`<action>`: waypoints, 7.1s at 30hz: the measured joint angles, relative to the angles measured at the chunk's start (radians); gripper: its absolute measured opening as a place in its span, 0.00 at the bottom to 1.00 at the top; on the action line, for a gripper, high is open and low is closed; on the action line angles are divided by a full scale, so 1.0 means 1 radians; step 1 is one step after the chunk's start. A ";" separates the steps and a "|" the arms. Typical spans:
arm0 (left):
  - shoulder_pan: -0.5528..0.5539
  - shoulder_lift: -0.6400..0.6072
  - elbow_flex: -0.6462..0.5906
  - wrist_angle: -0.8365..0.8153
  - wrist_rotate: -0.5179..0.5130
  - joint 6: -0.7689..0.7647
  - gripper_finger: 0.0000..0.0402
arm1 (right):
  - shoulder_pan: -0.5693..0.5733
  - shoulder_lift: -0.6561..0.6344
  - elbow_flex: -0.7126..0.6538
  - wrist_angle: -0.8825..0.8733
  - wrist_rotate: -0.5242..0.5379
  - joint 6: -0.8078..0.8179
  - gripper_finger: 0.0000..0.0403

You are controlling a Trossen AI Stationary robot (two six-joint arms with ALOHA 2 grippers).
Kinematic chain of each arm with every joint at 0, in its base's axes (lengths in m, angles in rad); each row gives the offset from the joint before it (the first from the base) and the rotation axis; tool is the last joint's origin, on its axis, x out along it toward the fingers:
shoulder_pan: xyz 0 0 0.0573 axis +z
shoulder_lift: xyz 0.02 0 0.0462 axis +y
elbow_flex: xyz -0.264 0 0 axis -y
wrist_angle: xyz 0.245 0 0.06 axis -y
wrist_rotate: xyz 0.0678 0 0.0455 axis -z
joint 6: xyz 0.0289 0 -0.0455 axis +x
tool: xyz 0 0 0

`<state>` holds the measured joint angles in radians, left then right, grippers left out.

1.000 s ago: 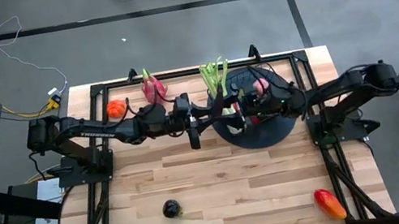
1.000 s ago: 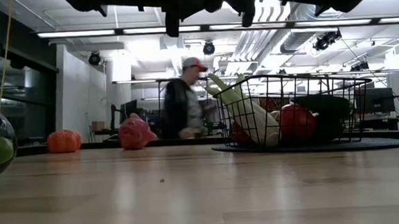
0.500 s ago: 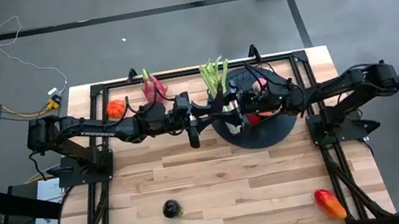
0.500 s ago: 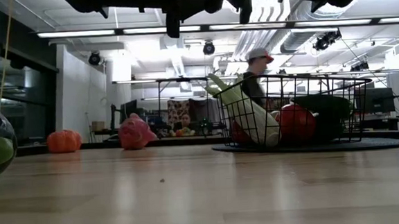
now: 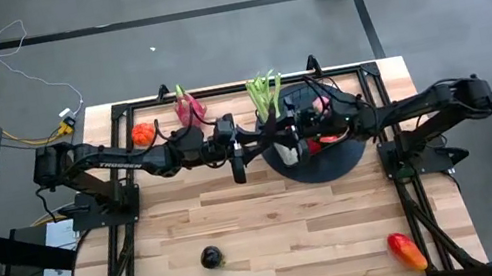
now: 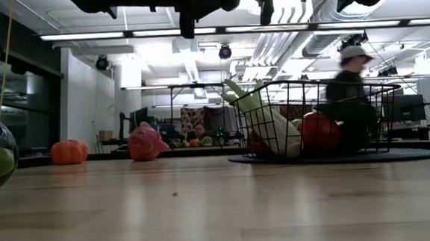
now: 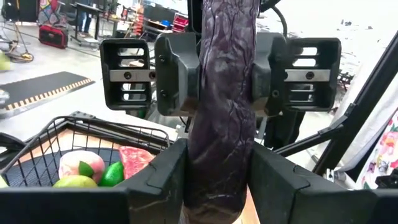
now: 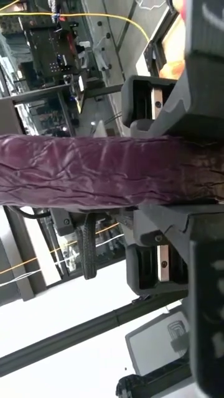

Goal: Build produce basket
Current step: Put the eggplant into the wire basket, then put the pumpkin into the wire basket

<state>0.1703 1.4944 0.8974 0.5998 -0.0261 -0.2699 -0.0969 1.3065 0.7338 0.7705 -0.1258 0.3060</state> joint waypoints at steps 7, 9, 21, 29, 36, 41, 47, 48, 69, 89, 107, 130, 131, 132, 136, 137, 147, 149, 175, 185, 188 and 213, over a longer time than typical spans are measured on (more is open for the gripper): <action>0.019 -0.072 0.000 -0.071 0.044 0.005 0.52 | -0.046 -0.095 0.000 -0.126 -0.024 -0.039 0.27; 0.033 -0.131 0.000 -0.149 0.061 0.023 0.56 | -0.062 -0.149 0.000 -0.227 -0.029 -0.077 0.26; 0.126 -0.543 0.000 -0.562 0.061 0.169 0.64 | -0.106 -0.470 0.000 -0.752 0.008 -0.181 0.26; 0.118 -0.693 -0.060 -0.625 0.058 0.139 0.63 | -0.106 -0.568 0.000 -0.835 0.073 -0.216 0.26; 0.121 -0.838 -0.232 -0.493 -0.061 0.091 0.63 | -0.106 -0.567 0.000 -0.835 0.073 -0.221 0.26; 0.126 -0.902 -0.233 -0.557 -0.080 0.139 0.61 | -0.106 -0.567 0.000 -0.835 0.073 -0.235 0.26; 0.125 -0.933 -0.233 -0.677 -0.099 0.116 0.40 | -0.106 -0.567 0.000 -0.842 0.074 -0.201 0.26; 0.123 -0.935 -0.233 -0.693 -0.096 0.111 0.34 | -0.106 -0.567 0.000 -0.842 0.086 -0.201 0.26; 0.101 -0.930 -0.233 -0.708 -0.135 0.068 0.00 | -0.407 -0.030 0.431 -1.739 0.239 -1.070 0.26; 0.101 -0.930 -0.233 -0.708 -0.197 0.098 0.00 | -0.455 0.319 0.430 -1.701 0.359 -1.200 0.26; 0.101 -0.930 -0.233 -0.709 -0.198 0.098 0.00 | -0.462 0.311 0.430 -1.600 0.358 -1.134 0.28; 0.101 -0.930 -0.233 -0.739 -0.198 0.090 0.00 | -0.501 0.108 0.516 -1.792 0.161 -0.997 0.68; 0.101 -0.930 -0.233 -0.739 -0.198 0.090 0.00 | -0.513 0.063 0.503 -1.767 0.089 -0.940 0.68; 0.101 -0.930 -0.233 -0.739 -0.197 0.090 0.00 | -0.525 0.014 0.481 -1.731 0.008 -0.874 0.68; 0.101 -0.930 -0.233 -0.739 -0.195 0.090 0.00 | -0.526 -0.192 0.322 -1.467 -0.219 -0.581 0.68; 0.101 -0.930 -0.233 -0.739 -0.195 0.090 0.00 | -0.512 -0.243 0.267 -1.377 -0.241 -0.494 0.68; 0.101 -0.930 -0.233 -0.738 -0.194 0.090 0.00 | -0.360 -0.519 -0.156 -0.512 -0.221 0.126 0.68; 0.101 -0.930 -0.233 -0.738 -0.194 0.090 0.00 | -0.343 -0.531 -0.181 -0.398 -0.221 0.212 0.68; 0.101 -0.930 -0.233 -0.705 -0.174 0.105 0.00 | -0.267 -0.488 -0.151 -0.281 -0.217 0.253 0.68; 0.101 -0.930 -0.233 -0.706 -0.160 0.090 0.00 | -0.169 -0.488 -0.120 -0.560 -0.076 -0.239 0.68; 0.101 -0.930 -0.233 -0.706 -0.160 0.090 0.00 | -0.127 -0.488 -0.108 -0.657 0.010 -0.367 0.68; 0.101 -0.907 -0.233 -0.717 -0.162 0.106 0.05 | -0.113 -0.488 -0.106 -0.646 0.031 -0.332 0.21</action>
<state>0.2710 0.5872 0.6647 -0.1169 -0.1881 -0.1638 -0.2104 0.8185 0.6277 0.1242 -0.0952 -0.0263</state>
